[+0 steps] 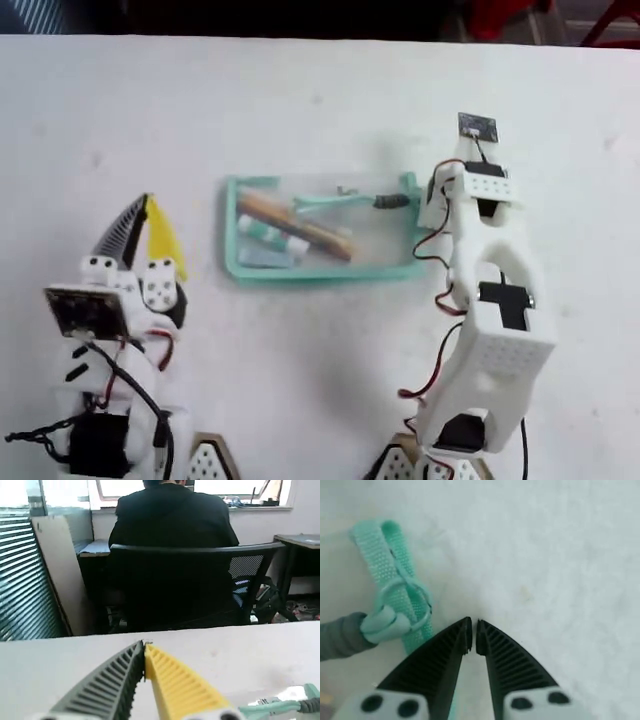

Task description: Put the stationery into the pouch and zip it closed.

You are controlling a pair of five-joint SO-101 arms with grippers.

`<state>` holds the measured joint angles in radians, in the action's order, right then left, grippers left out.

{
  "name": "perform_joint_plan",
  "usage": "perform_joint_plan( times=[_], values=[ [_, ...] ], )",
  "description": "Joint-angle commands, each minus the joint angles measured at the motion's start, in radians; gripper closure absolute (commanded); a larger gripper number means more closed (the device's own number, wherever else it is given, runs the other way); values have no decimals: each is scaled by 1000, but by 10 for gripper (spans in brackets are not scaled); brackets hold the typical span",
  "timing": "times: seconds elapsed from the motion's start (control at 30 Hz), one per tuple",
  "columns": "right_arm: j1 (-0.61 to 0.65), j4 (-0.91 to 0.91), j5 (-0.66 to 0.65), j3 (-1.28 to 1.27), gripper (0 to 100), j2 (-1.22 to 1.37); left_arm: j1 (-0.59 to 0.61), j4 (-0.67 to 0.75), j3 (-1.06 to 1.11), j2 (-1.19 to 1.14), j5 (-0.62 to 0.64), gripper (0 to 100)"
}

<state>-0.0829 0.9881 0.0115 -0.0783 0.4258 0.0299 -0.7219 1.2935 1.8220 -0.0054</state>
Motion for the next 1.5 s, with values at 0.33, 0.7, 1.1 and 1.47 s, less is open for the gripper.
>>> perform_joint_plan(
  times=[0.33, 0.7, 1.1, 1.47],
  values=[
    [74, 180, -9, 35, 981, -622, 131, -614, -1019, -740, -256, 977],
    [298, 341, -9, 29, 981, -1388, 130, -911, -1281, -849, -258, 976],
    [426, 395, -9, 28, 981, -1695, 134, -934, -1261, -458, -267, 972],
    [423, 492, -9, 15, 983, -1874, 137, -773, -760, -102, -267, 972]
  ],
)
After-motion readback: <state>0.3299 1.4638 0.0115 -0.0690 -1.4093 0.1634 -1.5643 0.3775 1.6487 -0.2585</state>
